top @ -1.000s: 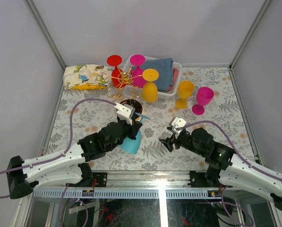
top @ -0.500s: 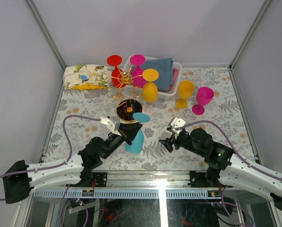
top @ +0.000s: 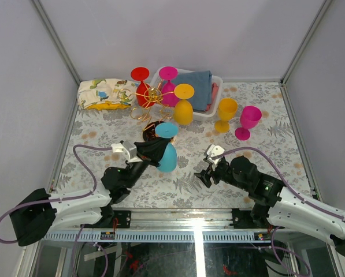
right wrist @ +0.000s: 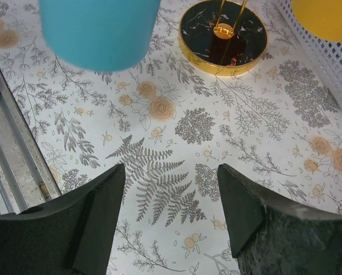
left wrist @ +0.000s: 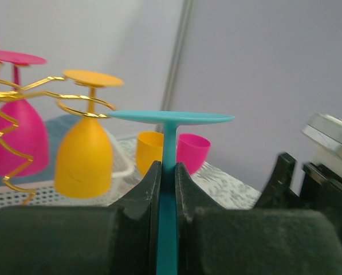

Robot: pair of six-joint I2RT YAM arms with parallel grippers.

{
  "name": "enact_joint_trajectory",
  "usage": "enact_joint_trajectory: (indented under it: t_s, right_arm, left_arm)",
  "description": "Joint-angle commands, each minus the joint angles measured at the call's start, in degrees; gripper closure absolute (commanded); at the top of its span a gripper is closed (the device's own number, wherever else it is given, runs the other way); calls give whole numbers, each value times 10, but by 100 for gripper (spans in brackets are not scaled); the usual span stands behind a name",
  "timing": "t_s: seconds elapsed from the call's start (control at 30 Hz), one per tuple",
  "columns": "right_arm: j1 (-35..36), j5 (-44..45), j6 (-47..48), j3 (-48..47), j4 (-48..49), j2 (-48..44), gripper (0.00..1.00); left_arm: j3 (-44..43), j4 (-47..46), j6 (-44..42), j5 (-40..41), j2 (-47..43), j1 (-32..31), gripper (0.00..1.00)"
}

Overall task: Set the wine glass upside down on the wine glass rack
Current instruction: Turn the wine glass upside down at the wine rack.

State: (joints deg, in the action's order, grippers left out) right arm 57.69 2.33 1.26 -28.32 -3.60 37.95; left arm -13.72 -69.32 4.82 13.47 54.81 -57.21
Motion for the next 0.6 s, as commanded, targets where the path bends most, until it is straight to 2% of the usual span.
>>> enact_joint_trajectory:
  t_s: [0.0, 0.27, 0.57]
  right_arm:
    - [-1, -14, 1, -5, 10, 6, 27]
    - [0, -28, 2, -15, 6, 20, 27]
    - [-1, -45, 1, -31, -5, 31, 27]
  left_arm:
    - [3, -145, -3, -13, 29, 51, 100]
    - [-23, -175, -16, -28, 68, 123, 100]
    - [-47, -211, -14, -43, 130, 168, 100]
